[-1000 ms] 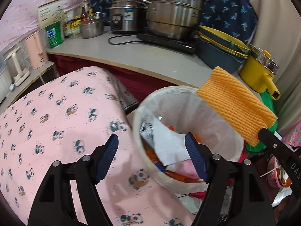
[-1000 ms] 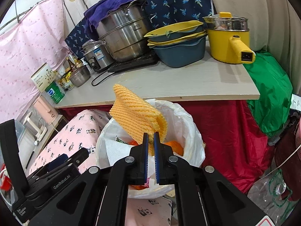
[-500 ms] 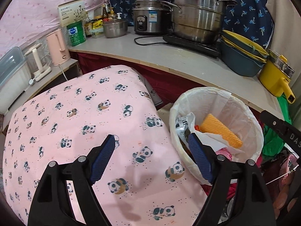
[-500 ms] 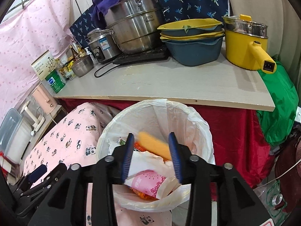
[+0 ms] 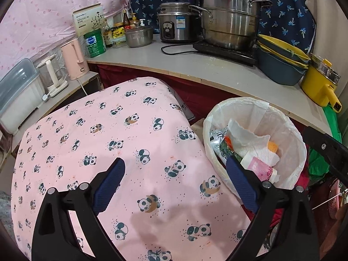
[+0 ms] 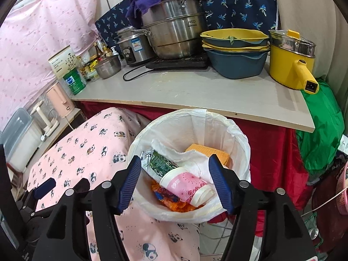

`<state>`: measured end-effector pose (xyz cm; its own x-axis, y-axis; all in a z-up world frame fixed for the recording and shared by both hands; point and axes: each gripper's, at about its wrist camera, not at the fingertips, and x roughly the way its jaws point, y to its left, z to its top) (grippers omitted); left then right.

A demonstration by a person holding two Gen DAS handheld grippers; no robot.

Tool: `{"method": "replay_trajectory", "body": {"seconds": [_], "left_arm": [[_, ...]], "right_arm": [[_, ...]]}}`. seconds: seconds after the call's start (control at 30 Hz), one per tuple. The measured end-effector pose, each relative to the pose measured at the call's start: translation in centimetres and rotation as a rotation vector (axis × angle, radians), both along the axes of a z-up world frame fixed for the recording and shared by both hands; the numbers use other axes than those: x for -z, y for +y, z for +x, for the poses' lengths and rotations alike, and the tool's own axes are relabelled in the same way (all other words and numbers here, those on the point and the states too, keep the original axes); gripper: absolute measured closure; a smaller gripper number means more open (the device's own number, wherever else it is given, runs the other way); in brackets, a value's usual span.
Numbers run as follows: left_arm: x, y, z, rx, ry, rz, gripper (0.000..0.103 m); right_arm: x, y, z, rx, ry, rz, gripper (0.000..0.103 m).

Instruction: Collect trash

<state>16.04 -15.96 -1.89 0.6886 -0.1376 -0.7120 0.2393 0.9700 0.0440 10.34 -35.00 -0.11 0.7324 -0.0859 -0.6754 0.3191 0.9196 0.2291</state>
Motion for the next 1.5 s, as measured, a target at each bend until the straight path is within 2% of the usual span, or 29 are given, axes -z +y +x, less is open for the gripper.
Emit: {"method": "replay_trajectory", "body": {"seconds": [0.13,0.33,0.63,0.9,1.03,1.5], "left_arm": [[0.2,0.7,-0.5,-0.017,0.012,-0.001,0.012],[0.5,1.8,-1.2,-0.038,0.029,-0.004,0.010],[0.7,2.5,-2.0,-0.050,0.027,0.006,0.010],[0.8,2.5,-2.6,-0.050,0.040,0.009,0.010],[0.8,2.3,-2.9,-0.044,0.044,0.010,0.009],[0.6,1.2,-3.9,-0.014,0.023,0.031,0.009]], "right_arm": [[0.0,0.8,-0.7,-0.016,0.009,-0.016,0.030],[-0.2,2.3,-1.8,-0.031,0.022,-0.107,0.020],[0.0,3.9,-2.9,-0.072,0.054,-0.186,0.019],[0.2,4.2,-3.5,-0.085,0.067,-0.188,0.017],[0.4,4.2,-3.8,-0.089,0.074,-0.186,0.006],[1.0,3.5,-5.4,-0.076,0.078,-0.201,0.007]]}}
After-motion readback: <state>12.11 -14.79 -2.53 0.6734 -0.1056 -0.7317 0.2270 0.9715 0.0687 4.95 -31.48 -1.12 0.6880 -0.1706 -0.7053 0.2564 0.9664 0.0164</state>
